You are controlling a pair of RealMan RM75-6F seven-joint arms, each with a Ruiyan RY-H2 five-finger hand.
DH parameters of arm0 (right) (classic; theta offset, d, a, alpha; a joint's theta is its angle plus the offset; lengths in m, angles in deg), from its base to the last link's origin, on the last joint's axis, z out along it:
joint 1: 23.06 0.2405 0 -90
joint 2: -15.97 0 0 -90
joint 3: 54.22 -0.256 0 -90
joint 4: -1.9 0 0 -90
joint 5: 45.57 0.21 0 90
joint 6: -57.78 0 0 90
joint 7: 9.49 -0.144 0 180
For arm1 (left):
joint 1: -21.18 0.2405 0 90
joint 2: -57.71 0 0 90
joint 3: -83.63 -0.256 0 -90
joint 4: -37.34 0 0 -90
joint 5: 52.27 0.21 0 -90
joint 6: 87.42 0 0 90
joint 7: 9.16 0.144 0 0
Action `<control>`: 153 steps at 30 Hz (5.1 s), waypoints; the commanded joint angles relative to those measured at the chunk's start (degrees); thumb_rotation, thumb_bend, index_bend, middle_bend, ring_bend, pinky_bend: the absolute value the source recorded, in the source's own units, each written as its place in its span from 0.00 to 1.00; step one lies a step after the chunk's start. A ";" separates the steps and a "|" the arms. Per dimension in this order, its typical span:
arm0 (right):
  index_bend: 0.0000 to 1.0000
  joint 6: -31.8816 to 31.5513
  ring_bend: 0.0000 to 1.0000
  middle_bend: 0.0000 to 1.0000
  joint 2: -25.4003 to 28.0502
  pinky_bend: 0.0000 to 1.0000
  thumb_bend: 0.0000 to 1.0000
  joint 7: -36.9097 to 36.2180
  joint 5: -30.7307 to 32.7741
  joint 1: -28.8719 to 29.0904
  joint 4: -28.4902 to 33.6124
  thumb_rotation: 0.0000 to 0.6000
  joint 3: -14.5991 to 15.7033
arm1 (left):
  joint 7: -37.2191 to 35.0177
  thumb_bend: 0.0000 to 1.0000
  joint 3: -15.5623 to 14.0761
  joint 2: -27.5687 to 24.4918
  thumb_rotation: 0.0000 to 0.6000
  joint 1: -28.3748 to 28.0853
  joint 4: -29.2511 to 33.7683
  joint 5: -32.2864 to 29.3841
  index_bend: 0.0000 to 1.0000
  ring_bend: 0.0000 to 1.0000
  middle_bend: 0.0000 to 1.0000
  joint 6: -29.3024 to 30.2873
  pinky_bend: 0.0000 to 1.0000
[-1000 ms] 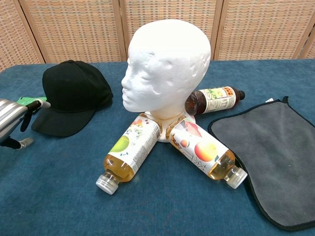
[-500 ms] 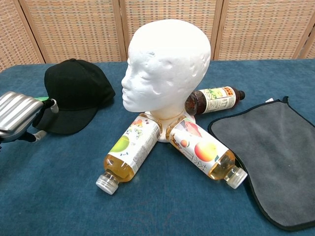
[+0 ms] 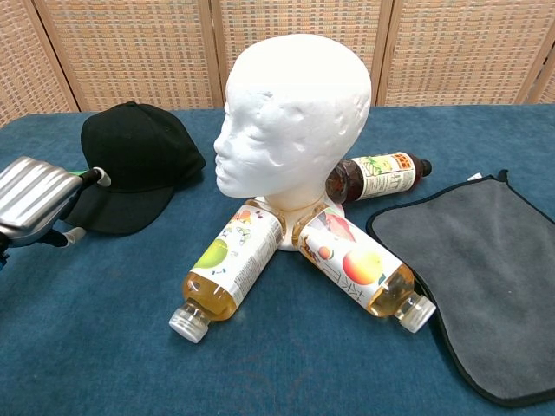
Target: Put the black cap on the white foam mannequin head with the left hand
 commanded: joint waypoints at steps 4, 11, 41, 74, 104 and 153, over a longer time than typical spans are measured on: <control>0.18 0.08 0.00 0.00 -0.28 0.00 0.05 -0.04 0.22 0.11 -0.32 1.00 -0.17 | -0.21 0.26 -0.05 0.62 1.00 0.01 -0.48 -0.52 0.21 0.74 0.70 -1.18 0.69; 0.18 0.01 0.00 0.00 -0.37 0.00 0.05 -0.01 0.12 0.07 -0.34 1.00 -0.06 | 0.93 0.26 -0.19 1.01 1.00 0.00 -1.07 -1.04 0.23 0.74 0.70 -3.14 0.69; 0.19 1.77 0.00 0.00 -1.76 0.00 0.05 0.52 1.04 0.55 -1.97 1.00 0.27 | 1.58 0.52 1.29 1.03 1.00 -3.39 -3.07 -3.59 0.58 0.79 0.73 -5.34 0.72; 0.21 -1.98 0.00 0.00 -0.01 0.00 0.05 -1.74 -0.03 -0.42 -0.39 1.00 -0.55 | 5.67 0.57 -5.71 -24.29 1.00 -12.17 1.71 5.24 0.80 0.79 0.69 18.24 0.72; 0.21 -3.96 0.00 0.00 1.97 0.00 0.06 -5.75 0.47 -1.18 0.34 1.00 -1.58 | 36.02 0.56 -3.05 -36.40 1.00 -27.54 55.05 18.91 0.80 0.79 0.69 18.52 0.72; 0.21 -3.54 0.00 0.00 1.64 0.00 0.05 -4.85 0.31 -1.16 0.49 1.00 -1.51 | 30.31 0.42 -4.25 -35.67 1.00 -20.11 43.38 28.59 0.79 0.78 0.68 17.54 0.72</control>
